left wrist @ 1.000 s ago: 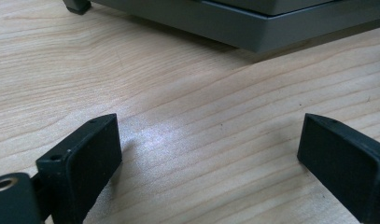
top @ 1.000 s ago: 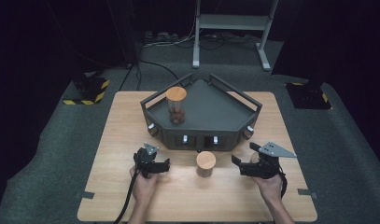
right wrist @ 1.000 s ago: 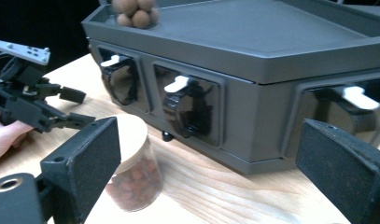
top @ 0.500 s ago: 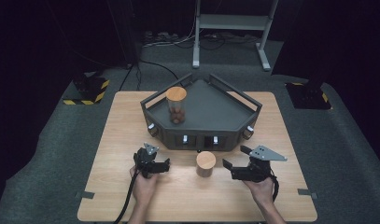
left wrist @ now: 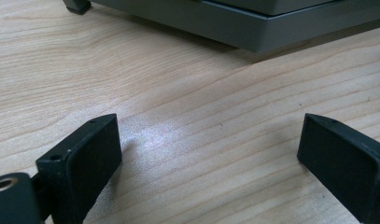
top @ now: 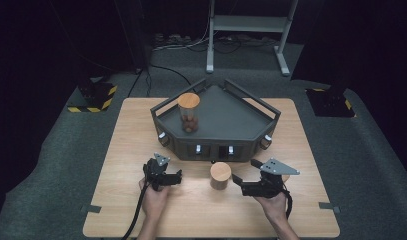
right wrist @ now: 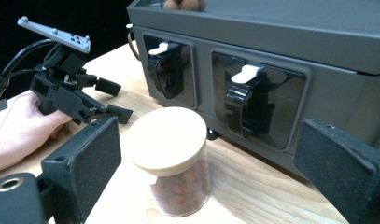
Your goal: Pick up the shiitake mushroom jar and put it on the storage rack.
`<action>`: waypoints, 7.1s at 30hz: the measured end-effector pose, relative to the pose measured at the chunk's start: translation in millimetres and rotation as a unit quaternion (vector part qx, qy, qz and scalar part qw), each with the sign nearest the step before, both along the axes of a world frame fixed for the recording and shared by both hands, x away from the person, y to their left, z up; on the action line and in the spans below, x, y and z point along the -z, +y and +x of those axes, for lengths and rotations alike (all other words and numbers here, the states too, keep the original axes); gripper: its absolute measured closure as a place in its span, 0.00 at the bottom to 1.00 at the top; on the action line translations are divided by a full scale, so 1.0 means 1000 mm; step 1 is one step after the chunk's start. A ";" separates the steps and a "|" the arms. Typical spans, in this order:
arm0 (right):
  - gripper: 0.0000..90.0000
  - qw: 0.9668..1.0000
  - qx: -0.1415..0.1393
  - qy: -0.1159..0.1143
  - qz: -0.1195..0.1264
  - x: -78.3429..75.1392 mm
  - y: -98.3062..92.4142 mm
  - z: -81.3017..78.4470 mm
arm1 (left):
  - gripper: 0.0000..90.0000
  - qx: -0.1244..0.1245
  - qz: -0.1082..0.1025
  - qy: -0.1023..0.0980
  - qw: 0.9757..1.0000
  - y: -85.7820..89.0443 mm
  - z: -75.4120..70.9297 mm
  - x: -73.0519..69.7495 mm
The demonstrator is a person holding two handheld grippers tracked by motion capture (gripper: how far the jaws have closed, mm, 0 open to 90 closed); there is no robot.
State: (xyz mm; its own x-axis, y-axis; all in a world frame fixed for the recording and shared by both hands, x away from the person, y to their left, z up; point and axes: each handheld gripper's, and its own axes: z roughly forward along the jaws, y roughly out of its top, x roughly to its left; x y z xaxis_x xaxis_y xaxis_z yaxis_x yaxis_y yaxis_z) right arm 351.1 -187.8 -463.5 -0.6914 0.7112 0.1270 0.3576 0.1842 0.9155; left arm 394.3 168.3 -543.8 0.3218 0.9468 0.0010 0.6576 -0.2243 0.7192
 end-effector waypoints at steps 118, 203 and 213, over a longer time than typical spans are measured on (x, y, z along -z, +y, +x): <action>0.28 0.994 0.022 0.012 -0.103 0.066 0.075 0.010 | 0.05 0.004 0.000 0.002 1.000 -0.001 0.000 0.000; 0.28 0.998 0.056 0.023 -0.033 -0.088 0.083 0.069 | 0.05 0.004 -0.001 0.003 1.000 -0.001 0.000 0.000; 0.28 0.996 0.076 0.028 -0.042 -0.087 0.083 0.085 | 0.05 0.004 -0.001 0.003 1.000 -0.001 0.000 0.000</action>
